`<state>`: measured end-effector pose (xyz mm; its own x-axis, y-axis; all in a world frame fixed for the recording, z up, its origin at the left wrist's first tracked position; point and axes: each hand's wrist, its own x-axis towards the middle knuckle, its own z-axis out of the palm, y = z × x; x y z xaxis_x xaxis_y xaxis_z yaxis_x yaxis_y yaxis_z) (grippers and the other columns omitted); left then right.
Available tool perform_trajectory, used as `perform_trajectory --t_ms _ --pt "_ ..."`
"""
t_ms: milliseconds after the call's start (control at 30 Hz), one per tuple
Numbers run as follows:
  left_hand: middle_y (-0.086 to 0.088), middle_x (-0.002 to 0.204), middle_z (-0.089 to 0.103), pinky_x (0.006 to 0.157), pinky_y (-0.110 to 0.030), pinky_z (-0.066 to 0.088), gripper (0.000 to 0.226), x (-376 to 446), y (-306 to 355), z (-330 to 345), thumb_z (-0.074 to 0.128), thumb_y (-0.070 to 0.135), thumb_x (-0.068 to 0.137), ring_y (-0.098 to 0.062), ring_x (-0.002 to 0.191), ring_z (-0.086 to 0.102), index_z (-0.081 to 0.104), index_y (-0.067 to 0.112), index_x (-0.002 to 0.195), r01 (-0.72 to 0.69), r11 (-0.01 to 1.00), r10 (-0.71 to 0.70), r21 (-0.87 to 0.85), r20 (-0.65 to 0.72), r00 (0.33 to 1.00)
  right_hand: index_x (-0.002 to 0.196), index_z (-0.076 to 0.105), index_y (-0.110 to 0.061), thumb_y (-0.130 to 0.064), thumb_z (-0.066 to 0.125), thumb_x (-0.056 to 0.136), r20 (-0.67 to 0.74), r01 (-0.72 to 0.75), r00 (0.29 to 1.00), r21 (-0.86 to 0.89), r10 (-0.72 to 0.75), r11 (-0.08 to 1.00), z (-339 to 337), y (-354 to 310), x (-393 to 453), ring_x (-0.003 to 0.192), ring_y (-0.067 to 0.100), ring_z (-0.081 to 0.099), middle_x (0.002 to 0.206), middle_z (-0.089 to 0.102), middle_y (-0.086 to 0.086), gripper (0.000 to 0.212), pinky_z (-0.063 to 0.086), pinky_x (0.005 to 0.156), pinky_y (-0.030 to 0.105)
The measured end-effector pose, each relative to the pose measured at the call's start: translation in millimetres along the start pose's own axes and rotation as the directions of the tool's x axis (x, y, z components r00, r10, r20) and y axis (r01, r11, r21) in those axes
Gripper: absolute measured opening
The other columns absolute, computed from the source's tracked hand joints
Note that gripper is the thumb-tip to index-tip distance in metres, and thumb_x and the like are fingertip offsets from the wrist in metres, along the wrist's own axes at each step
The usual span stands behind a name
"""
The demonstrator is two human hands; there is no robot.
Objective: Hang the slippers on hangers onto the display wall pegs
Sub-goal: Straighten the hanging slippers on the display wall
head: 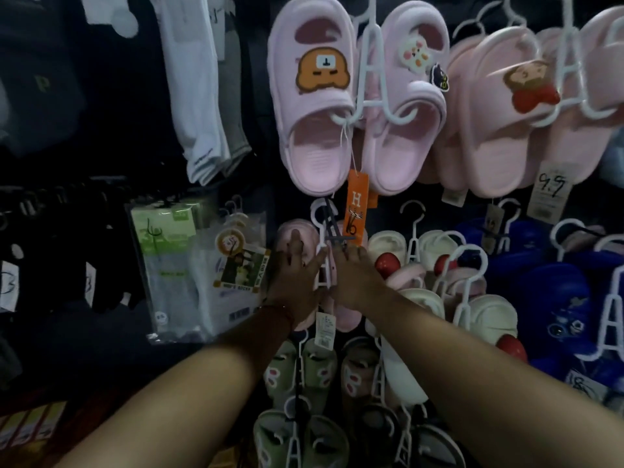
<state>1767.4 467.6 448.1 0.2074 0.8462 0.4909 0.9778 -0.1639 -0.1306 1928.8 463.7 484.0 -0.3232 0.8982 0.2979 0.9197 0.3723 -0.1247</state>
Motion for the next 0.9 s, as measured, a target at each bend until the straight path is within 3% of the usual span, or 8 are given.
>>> perform_trajectory --t_ms 67,200,367,433,500,567,767,900 --pt "-0.031 0.162 -0.015 0.116 -0.061 0.022 0.084 -6 5 -11 0.029 0.065 0.089 -0.056 0.149 0.004 0.001 0.032 0.161 0.038 0.998 -0.036 -0.043 0.045 0.998 0.159 0.008 -0.016 -0.043 0.069 0.085 -0.016 -0.008 1.0 0.048 0.009 0.999 -2 -1 -2 0.143 0.044 0.022 0.161 0.014 0.021 0.099 0.028 0.116 0.051" --pt "-0.022 0.166 -0.015 0.122 -0.053 0.018 0.083 -22 23 -38 0.049 0.045 0.096 -0.043 0.153 -0.001 0.0 0.031 0.161 0.123 0.964 -0.108 -0.237 0.076 0.991 0.148 0.029 -0.034 -0.05 0.063 0.073 -0.024 -0.092 0.994 0.298 0.104 0.95 0 -3 1 0.133 0.035 0.039 0.148 0.04 0.007 0.084 0.043 0.101 0.051" --pt "-0.015 0.168 0.005 0.122 -0.049 0.023 0.089 -33 42 -45 0.059 0.039 0.093 -0.033 0.154 0.009 0.003 0.029 0.162 0.317 0.642 -0.379 -0.698 0.07 0.923 0.091 0.047 -0.019 -0.049 0.059 0.044 0.1 -0.335 0.902 0.776 0.42 0.534 20 5 11 0.072 0.018 0.052 0.1 0.052 0.024 0.057 0.041 0.064 0.022" --pt "-0.007 0.168 0.007 0.122 -0.038 0.021 0.099 -34 42 -46 0.069 0.025 0.087 -0.023 0.154 0.011 0.003 0.026 0.162 0.352 0.409 -0.447 -0.842 0.151 0.882 0.134 0.044 -0.019 -0.041 0.062 0.049 0.122 -0.338 0.872 0.85 0.474 0.403 19 0 9 0.093 0.025 0.058 0.118 0.048 0.016 0.089 0.051 0.076 0.029" --pt "-0.001 0.169 0.008 0.123 -0.038 0.021 0.103 -32 41 -44 0.07 0.024 0.082 -0.02 0.154 0.012 0.006 0.03 0.161 0.376 0.298 -0.457 -0.877 0.214 0.863 0.158 0.002 -0.032 -0.044 0.066 0.052 0.124 -0.344 0.866 0.85 0.484 0.399 18 -7 9 0.137 0.033 0.042 0.158 0.028 0.01 0.124 0.049 0.102 0.047" --pt "0.0 0.169 0.008 0.121 -0.04 0.025 0.107 -32 39 -40 0.067 0.032 0.074 -0.023 0.154 0.012 0.004 0.037 0.16 0.404 0.298 -0.429 -0.865 0.257 0.866 0.155 -0.006 -0.038 -0.053 0.065 0.047 0.107 -0.339 0.868 0.842 0.486 0.42 28 -3 15 0.147 0.034 0.029 0.165 0.018 0.007 0.131 0.043 0.109 0.054" --pt "-0.004 0.169 -0.007 0.115 -0.038 0.033 0.116 -42 31 -45 0.066 0.044 0.069 -0.029 0.155 0.005 -0.009 0.044 0.158 0.427 0.418 -0.312 -0.802 0.315 0.896 0.138 0.04 -0.026 -0.047 0.071 0.043 0.136 -0.377 0.869 0.805 0.476 0.458 90 43 48 0.127 0.038 0.055 0.139 0.054 0.014 0.103 0.053 0.094 0.059" --pt "-0.01 0.169 -0.007 0.114 -0.034 0.027 0.107 -45 35 -56 0.065 0.044 0.081 -0.032 0.155 0.006 -0.01 0.046 0.157 0.474 0.446 -0.285 -0.759 0.382 0.879 0.112 0.044 -0.02 -0.045 0.065 0.048 0.198 -0.376 0.901 0.8 0.387 0.467 23 11 -1 0.096 0.034 0.058 0.108 0.049 0.009 0.071 0.049 0.063 0.03"
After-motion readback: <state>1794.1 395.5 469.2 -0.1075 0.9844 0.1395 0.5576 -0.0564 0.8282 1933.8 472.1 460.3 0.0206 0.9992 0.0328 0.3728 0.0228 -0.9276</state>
